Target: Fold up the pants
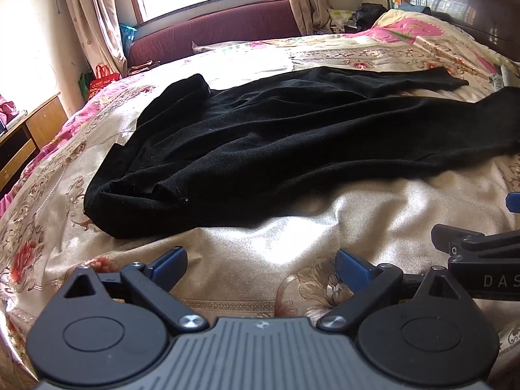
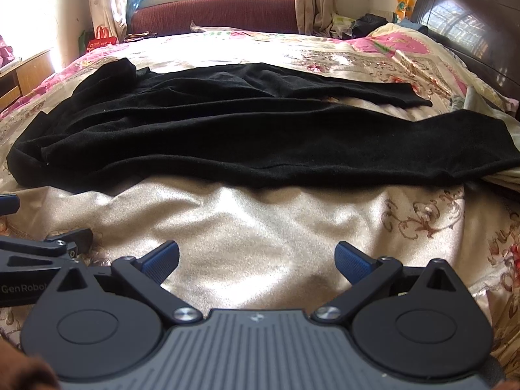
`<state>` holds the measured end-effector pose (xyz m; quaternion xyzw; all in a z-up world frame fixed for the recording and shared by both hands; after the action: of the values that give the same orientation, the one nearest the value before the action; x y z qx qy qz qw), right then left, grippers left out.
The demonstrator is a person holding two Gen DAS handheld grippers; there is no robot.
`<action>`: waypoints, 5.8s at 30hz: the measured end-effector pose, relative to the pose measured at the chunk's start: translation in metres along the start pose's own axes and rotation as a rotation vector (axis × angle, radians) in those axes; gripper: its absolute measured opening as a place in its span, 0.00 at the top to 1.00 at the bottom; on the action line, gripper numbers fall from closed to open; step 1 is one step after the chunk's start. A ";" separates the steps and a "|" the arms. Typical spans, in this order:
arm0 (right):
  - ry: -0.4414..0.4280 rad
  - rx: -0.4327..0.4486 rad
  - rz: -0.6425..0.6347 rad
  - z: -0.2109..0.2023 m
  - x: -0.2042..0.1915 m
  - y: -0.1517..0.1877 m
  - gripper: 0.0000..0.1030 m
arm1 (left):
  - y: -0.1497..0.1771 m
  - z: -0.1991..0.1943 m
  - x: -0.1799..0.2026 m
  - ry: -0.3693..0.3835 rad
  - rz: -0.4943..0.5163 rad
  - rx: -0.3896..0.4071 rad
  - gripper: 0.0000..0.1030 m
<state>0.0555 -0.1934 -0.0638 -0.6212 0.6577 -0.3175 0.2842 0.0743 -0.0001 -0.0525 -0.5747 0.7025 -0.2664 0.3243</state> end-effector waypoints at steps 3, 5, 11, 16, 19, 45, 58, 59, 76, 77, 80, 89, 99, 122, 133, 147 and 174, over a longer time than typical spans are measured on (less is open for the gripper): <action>-0.025 0.030 -0.035 0.004 -0.013 -0.016 0.02 | -0.007 0.002 -0.017 -0.017 -0.034 0.019 0.00; -0.045 0.043 -0.059 0.009 -0.025 -0.026 0.02 | -0.011 0.006 -0.033 -0.035 -0.061 0.029 0.00; -0.105 0.090 -0.204 0.024 -0.073 -0.049 0.02 | -0.022 0.024 -0.094 -0.127 -0.122 0.053 0.00; -0.181 0.136 -0.361 0.035 -0.115 -0.063 0.02 | -0.029 0.039 -0.135 -0.167 -0.127 0.072 0.00; -0.250 0.159 -0.461 0.042 -0.147 -0.068 0.03 | -0.033 0.048 -0.153 -0.162 -0.114 0.081 0.00; -0.567 -0.082 -0.496 0.075 -0.248 -0.067 0.86 | -0.020 0.085 -0.203 0.046 -0.085 -0.043 0.47; -0.712 -0.110 -0.413 0.043 -0.276 -0.064 0.68 | -0.005 0.045 -0.231 -0.067 -0.056 -0.060 0.41; -0.721 -0.112 -0.386 0.040 -0.267 -0.068 0.68 | -0.008 0.044 -0.232 -0.072 -0.057 -0.057 0.41; -0.108 -0.095 0.198 0.049 0.067 -0.069 0.61 | -0.057 0.030 -0.066 0.179 0.071 0.036 0.37; -0.060 -0.088 0.250 0.047 0.093 -0.066 0.59 | -0.057 0.033 -0.050 0.205 0.088 0.031 0.37; 0.068 -0.051 0.356 0.043 0.162 -0.059 0.54 | -0.060 0.042 0.004 0.278 0.160 0.018 0.37; 0.152 -0.017 0.466 0.047 0.231 -0.067 0.47 | -0.066 0.070 0.029 0.285 0.210 -0.071 0.37; -0.164 -0.005 0.112 0.121 0.092 -0.131 0.48 | -0.141 0.129 -0.094 -0.020 0.065 0.059 0.30; -0.289 0.056 -0.335 0.195 -0.002 -0.207 0.48 | -0.217 0.160 -0.167 0.208 -0.344 0.141 0.76; -0.267 0.202 -0.799 0.214 -0.053 -0.256 0.29 | -0.166 0.046 -0.171 0.398 -0.362 0.188 0.76; -0.324 -0.057 -1.178 0.220 -0.054 -0.186 0.41 | -0.099 0.033 -0.129 0.481 -0.363 0.084 0.76; -0.378 -0.160 -0.729 0.053 -0.093 -0.059 0.90 | 0.000 0.070 -0.234 0.159 -0.476 -0.001 0.64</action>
<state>0.1396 -0.1060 -0.0538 -0.8808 0.3536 -0.2256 0.2197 0.1579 0.2287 -0.0625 -0.7013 0.5710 -0.3792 0.1959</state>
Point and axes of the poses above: each gripper's, at about its wrist camera, not at the fingertips, and z roughly the way its jaws point, x to its right, y to its underside, the point moved 9 cm from there along z, roughly the way its jaws point, and after that the axes turned 2 degrees about x, right-handed, at the moved point
